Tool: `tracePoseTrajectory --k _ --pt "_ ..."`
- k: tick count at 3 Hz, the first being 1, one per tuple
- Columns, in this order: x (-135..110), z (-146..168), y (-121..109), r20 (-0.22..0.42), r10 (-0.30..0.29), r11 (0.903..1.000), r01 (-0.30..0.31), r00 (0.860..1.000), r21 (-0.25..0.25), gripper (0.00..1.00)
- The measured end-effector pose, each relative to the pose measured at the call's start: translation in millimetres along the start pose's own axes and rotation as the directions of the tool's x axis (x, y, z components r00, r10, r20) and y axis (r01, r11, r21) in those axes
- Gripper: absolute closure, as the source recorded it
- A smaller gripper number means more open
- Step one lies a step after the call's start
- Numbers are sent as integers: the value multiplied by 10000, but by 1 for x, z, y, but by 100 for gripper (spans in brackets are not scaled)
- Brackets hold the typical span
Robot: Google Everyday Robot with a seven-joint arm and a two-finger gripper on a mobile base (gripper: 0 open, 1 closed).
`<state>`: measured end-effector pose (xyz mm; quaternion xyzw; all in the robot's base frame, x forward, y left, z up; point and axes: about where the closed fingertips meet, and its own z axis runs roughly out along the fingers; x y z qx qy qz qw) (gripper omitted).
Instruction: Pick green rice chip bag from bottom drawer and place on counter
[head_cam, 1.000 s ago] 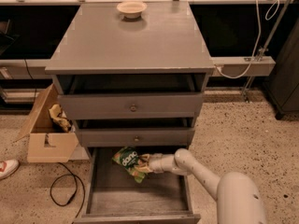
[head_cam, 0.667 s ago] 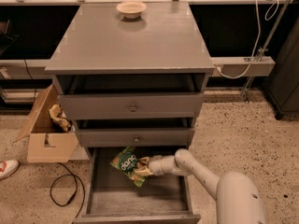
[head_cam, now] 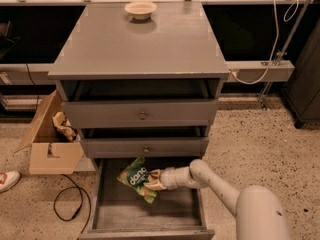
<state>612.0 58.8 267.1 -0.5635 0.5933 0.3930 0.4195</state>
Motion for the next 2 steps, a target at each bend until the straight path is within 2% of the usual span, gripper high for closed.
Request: tracePoseTrajectory --k 1,2 --pt "-41 -43 41 555 -1490 9813 1545 9873 -1148 100" --pt "-83 -93 76 828 -2711 9476 2810 9590 -1521 100"
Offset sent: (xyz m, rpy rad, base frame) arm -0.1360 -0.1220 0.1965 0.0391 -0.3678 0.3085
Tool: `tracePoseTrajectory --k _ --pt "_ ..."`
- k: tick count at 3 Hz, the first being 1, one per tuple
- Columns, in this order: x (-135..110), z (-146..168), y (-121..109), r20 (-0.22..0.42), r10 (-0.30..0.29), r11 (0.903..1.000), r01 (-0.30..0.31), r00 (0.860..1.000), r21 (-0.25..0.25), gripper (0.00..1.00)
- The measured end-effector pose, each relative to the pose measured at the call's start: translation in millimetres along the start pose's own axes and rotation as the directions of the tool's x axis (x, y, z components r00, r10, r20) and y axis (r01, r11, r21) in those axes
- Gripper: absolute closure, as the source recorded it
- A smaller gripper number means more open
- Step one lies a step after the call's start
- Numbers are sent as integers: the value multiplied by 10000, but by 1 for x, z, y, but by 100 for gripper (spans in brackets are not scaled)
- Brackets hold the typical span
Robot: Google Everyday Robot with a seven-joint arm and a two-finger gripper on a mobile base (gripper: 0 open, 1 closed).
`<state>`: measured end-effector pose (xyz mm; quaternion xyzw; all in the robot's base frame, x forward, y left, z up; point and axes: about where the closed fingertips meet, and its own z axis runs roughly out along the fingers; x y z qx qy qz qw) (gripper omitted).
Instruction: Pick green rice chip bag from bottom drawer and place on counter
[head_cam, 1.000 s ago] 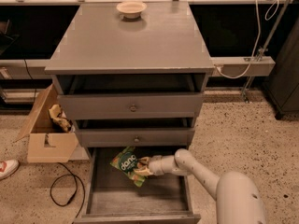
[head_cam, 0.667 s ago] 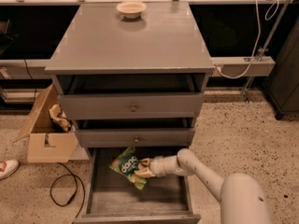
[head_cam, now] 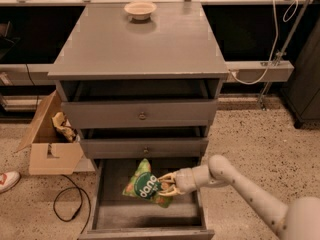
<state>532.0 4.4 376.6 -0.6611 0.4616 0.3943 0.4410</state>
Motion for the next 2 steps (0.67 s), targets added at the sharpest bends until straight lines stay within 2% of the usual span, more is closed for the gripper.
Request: tracePoseTrajectory --k 1,2 --pt "-57 -52 19 -381 -988 9949 995 9944 180 100" --pt "-117 -101 19 -1117 -1762 9821 1823 9780 475 100"
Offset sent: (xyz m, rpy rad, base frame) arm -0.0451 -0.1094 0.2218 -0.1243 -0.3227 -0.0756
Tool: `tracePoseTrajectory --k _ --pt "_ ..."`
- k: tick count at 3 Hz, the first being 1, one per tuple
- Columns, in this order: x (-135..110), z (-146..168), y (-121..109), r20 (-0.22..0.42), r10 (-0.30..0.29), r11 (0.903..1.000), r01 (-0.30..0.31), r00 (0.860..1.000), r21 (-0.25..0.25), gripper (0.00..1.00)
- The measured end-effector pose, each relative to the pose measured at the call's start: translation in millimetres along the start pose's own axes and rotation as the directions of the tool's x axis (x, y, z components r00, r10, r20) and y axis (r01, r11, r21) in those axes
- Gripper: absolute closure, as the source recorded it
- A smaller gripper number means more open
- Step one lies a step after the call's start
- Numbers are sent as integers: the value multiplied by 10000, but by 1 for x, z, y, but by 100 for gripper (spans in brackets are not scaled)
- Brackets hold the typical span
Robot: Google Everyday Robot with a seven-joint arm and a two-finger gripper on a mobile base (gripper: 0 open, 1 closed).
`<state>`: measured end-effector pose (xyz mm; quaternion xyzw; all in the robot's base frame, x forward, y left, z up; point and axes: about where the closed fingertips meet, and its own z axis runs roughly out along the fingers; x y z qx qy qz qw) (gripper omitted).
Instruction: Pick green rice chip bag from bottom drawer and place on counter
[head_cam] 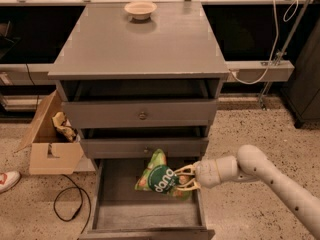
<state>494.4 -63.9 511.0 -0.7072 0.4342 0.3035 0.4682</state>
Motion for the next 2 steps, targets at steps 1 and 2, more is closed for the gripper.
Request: tracePoseTrajectory --k 1,2 --pt "0 0 0 -1 0 10000 0 10000 0 100" --pt "-29 -14 -23 -799 -284 9992 305 9964 241 100"
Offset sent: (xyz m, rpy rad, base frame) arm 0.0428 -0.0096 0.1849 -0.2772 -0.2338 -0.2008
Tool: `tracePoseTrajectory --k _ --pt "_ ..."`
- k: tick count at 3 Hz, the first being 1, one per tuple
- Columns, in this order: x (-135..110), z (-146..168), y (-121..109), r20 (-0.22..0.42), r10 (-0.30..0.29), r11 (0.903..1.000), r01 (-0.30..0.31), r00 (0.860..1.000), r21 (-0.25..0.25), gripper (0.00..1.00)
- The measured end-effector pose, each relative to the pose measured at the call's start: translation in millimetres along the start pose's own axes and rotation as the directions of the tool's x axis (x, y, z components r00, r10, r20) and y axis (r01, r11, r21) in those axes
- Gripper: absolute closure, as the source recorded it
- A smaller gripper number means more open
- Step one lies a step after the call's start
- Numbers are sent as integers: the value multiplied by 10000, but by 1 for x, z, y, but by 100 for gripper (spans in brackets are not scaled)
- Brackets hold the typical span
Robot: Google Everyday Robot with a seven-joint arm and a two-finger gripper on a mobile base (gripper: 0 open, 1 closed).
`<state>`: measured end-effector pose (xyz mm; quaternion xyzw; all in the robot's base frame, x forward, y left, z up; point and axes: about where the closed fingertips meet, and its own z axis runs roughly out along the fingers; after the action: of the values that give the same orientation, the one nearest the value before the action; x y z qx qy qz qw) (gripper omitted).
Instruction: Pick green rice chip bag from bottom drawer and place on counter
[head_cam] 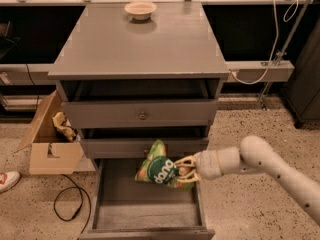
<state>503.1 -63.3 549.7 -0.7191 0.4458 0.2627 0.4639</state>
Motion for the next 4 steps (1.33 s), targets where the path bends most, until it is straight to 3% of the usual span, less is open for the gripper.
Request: tracePoseTrajectory --k 1,2,3,4 --pt "-54 -40 -65 -1469 -223 9965 338 9889 765 100" --pt "-110 -80 -129 -2852 -446 9878 850 9574 1307 100" --pt "-170 -106 -178 -3892 -970 9772 1618 9160 1373 100" --pt "-184 -110 -187 -4058 -1116 9737 1814 9071 1379 100"
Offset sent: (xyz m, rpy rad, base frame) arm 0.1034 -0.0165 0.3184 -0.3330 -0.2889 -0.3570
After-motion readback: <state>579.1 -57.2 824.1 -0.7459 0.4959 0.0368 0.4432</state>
